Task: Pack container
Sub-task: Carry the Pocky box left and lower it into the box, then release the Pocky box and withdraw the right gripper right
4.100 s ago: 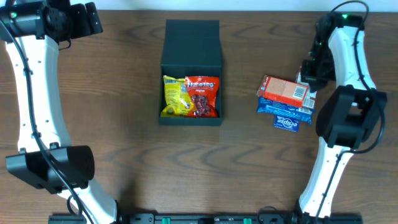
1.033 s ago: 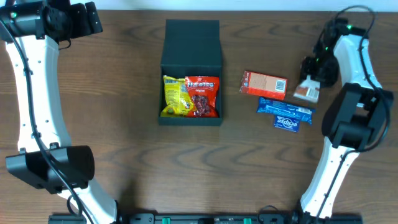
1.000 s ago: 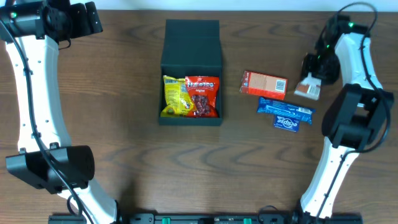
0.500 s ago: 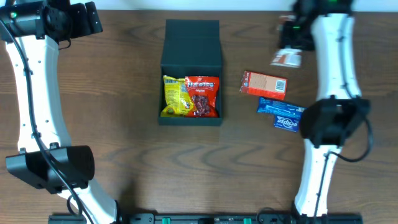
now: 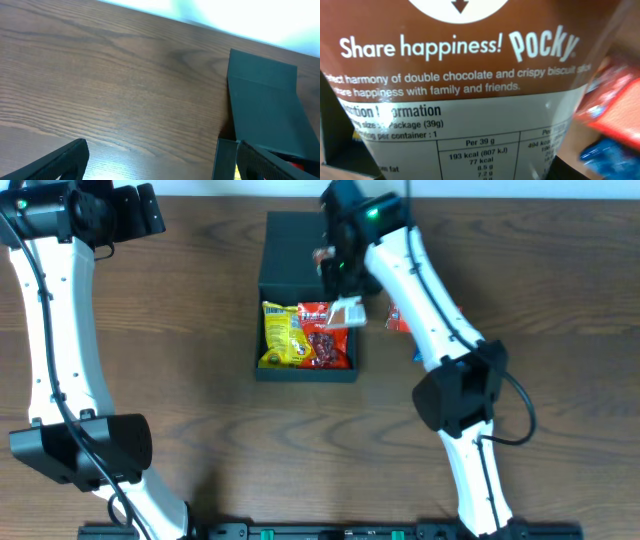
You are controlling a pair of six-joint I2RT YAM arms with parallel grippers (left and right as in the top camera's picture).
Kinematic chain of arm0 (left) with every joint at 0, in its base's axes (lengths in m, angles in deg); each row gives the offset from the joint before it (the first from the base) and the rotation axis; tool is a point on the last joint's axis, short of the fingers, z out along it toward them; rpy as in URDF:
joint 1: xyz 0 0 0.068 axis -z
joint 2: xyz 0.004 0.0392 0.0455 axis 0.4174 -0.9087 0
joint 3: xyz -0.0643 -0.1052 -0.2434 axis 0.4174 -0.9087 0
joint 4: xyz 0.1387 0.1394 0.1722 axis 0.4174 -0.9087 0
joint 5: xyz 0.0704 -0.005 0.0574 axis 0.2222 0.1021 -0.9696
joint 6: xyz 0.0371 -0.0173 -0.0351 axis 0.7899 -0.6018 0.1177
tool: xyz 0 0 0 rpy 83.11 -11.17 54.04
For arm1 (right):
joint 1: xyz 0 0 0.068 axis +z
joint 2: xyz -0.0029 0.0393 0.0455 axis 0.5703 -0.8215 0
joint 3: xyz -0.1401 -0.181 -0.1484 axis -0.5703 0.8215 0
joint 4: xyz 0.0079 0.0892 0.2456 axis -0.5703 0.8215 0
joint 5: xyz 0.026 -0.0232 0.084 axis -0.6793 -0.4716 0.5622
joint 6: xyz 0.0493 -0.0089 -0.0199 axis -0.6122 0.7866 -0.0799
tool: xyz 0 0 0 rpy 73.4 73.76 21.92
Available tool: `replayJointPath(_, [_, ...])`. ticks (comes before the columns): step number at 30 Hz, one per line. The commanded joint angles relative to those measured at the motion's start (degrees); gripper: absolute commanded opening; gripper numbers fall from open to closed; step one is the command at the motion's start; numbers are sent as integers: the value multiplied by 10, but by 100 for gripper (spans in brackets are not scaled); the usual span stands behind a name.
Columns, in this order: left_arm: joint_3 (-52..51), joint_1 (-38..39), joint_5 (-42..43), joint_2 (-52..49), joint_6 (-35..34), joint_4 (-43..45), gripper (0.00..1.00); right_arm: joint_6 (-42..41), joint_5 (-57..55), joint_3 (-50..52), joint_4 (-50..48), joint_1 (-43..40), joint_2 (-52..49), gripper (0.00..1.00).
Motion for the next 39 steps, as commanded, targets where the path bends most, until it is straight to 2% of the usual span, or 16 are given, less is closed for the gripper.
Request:
replayJointPath(1, [0, -1, -3, -7, 2, -5, 95, -51, 8, 35, -5, 23, 4, 52])
replayJointPath(7, [0, -2, -3, -7, 2, -11, 95, -89, 28, 88, -7, 39, 4, 50])
replayJointPath(17, [0, -1, -3, -7, 2, -14, 95, -147, 5, 122, -5, 40, 4, 50])
replayJointPath(21, [0, -1, -3, -7, 2, -14, 95, -153, -2, 122, -12, 40, 4, 61])
replayJointPath(23, [0, -1, -3, -7, 2, -14, 95, -153, -3, 122, -15, 40, 4, 81])
replayJointPath(27, [0, -1, -3, -7, 2, -16, 95, -153, -4, 117, -12, 36, 4, 89])
replayJointPath(32, [0, -1, -3, -7, 2, -15, 95, -152, -4, 67, 14, 21, 9, 89])
replayJointPath(34, [0, -1, -3, -7, 2, -15, 95, -146, -4, 33, 23, 16, 11, 83])
replayJointPath(36, [0, -1, -3, -7, 2, -15, 95, -122, -3, -14, 29, 12, 12, 66])
replayJointPath(37, [0, -1, -3, -7, 2, -15, 95, -109, -2, -32, 31, 12, 12, 47])
replayJointPath(38, [0, -1, -3, -7, 2, -15, 95, -89, -2, -53, 33, 12, 12, 19])
replayJointPath(39, [0, -1, -3, -7, 2, -15, 95, -71, 0, -64, 34, 11, 12, 2])
